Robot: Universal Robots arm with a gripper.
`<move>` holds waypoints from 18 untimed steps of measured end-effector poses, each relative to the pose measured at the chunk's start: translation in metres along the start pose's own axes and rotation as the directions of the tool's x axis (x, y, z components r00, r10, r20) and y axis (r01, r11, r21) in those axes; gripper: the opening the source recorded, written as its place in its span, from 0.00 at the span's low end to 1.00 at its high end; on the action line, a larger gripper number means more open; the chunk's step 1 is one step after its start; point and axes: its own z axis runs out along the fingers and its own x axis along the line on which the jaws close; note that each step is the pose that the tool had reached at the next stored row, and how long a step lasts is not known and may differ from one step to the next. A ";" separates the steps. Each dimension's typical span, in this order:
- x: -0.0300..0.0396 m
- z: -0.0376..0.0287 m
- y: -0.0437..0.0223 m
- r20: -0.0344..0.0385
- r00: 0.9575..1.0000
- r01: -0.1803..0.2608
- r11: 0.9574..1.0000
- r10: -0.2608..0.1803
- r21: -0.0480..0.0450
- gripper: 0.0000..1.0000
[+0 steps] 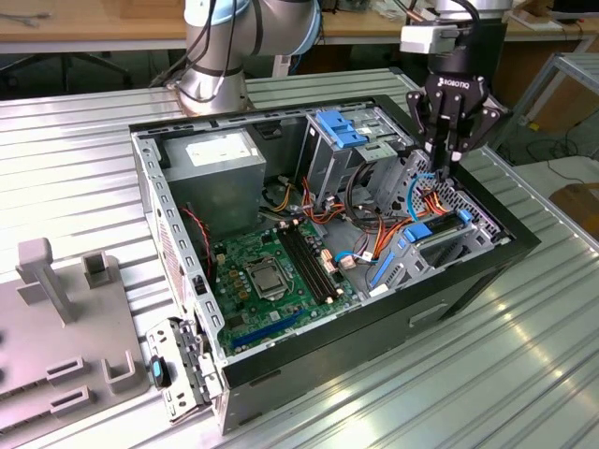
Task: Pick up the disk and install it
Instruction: 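Insert the second disk wire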
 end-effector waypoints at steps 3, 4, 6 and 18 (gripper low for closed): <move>-0.0006 0.0013 0.0000 -0.012 1.000 0.001 1.000 -0.001 0.001 0.31; -0.0007 0.0014 0.0000 -0.015 1.000 0.001 1.000 -0.001 0.001 0.31; -0.0009 0.0021 0.0000 -0.025 1.000 0.001 1.000 -0.001 0.001 0.31; -0.0014 0.0032 0.0001 -0.032 0.999 0.013 1.000 -0.014 -0.024 0.31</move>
